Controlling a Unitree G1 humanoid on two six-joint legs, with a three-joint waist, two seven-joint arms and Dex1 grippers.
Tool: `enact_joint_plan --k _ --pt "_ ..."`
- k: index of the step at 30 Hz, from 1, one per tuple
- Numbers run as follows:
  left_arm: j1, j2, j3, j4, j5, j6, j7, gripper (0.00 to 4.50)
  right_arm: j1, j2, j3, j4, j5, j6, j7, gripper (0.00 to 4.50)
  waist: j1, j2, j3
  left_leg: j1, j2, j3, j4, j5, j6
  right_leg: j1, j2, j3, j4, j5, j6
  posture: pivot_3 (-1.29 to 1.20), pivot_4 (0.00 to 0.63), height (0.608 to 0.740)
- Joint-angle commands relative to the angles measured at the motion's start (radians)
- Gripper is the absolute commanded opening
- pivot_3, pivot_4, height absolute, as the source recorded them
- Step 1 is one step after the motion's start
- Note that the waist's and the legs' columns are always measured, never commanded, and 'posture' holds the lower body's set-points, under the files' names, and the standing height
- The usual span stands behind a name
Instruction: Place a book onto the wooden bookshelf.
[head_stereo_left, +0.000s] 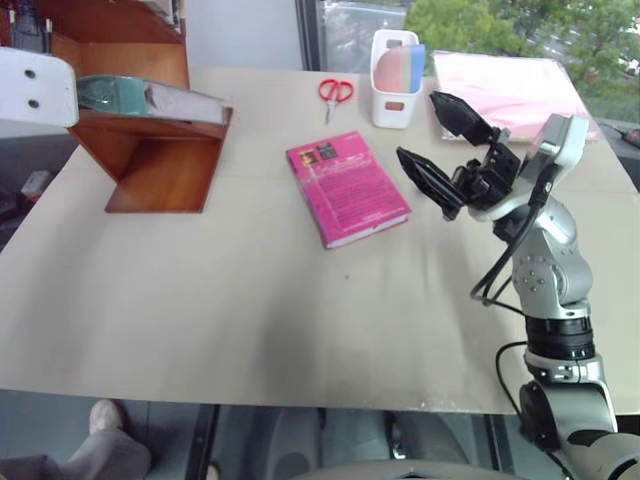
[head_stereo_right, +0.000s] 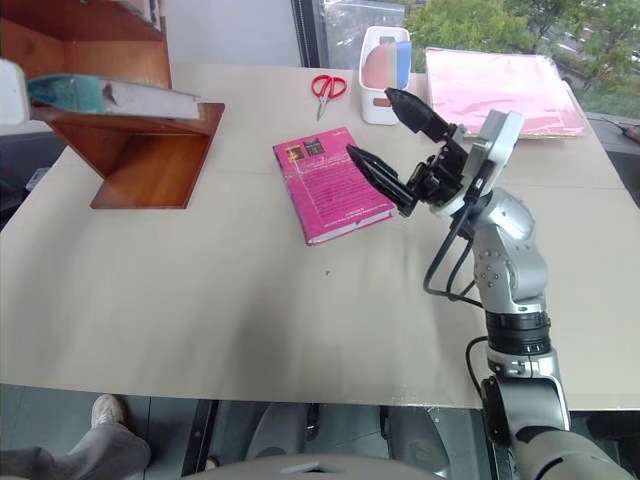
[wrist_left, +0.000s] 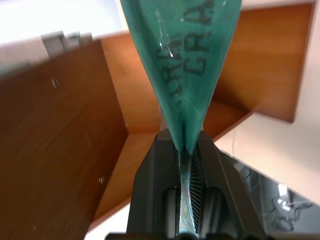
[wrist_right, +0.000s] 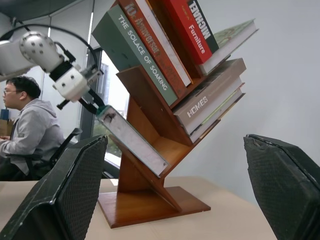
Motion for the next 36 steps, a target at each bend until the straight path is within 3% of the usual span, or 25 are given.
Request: enact_joint_plan --k 1,7,12,20,25,29,34,36 --pt "0.011 -0.004 -0.009 0.131 0.082 -0.067 0.082 0.02 -0.036 0.005 0.003 -0.009 -0.012 -0.025 0.004 4.50 -0.007 0.000 0.000 0.001 0.000 0.002 0.000 0.000 0.000 -0.001 0.000 0.002 0.003 0.000 0.000 0.00 0.150 0.740" --pt "-0.058 -0.092 -0.041 0.257 0.097 -0.147 0.123 0.02 -0.009 -0.043 0.046 -0.045 -0.052 0.005 0.046 4.50 -0.009 0.000 0.000 0.002 0.005 0.009 0.000 0.000 0.000 -0.009 0.005 0.008 0.012 -0.001 -0.001 0.00 0.150 0.740" --pt "-0.067 -0.093 -0.025 0.269 0.071 -0.147 0.097 0.02 0.056 -0.122 0.049 -0.101 -0.042 0.043 0.089 4.50 -0.005 0.000 0.000 0.002 0.005 0.011 0.000 0.000 0.000 -0.009 0.004 0.010 0.012 -0.001 -0.001 0.00 0.150 0.740" --pt "-0.033 -0.096 0.005 0.222 0.032 -0.104 0.076 0.02 0.029 -0.121 0.018 -0.097 0.000 0.069 0.076 4.50 -0.007 0.000 0.000 0.003 0.006 0.013 0.001 0.000 0.000 -0.009 0.005 0.013 0.013 -0.001 -0.001 0.00 0.150 0.740" --pt "0.022 -0.090 0.048 0.166 0.012 -0.058 0.111 2.03 0.007 -0.114 0.017 -0.078 0.008 0.069 0.080 4.50 -0.007 0.000 0.000 0.003 0.006 0.014 0.001 0.000 0.000 -0.010 0.005 0.013 0.013 -0.001 -0.001 0.00 0.150 0.740" --pt "0.166 -0.064 0.155 0.058 -0.078 -0.040 0.118 3.78 0.006 -0.122 0.016 -0.065 0.010 0.071 0.095 4.50 -0.005 0.000 -0.001 0.002 0.006 0.014 0.001 0.000 0.000 -0.010 0.004 0.013 0.013 0.000 -0.001 0.00 0.150 0.740" --pt "0.452 -0.128 0.535 -0.242 -0.275 0.161 0.049 3.78 0.015 -0.152 0.005 -0.057 0.023 0.094 0.118 4.50 -0.004 0.000 0.000 0.001 0.007 0.014 0.001 0.000 0.000 -0.011 0.003 0.012 0.012 0.000 -0.001 0.00 0.150 0.740" --pt "0.549 -0.157 0.629 -0.345 -0.266 0.202 0.037 3.78 0.015 -0.159 0.006 -0.050 0.023 0.099 0.126 4.50 -0.002 -0.001 -0.001 0.001 0.007 0.014 0.001 0.000 0.000 -0.011 0.003 0.011 0.012 0.000 -0.001 0.00 0.150 0.740"
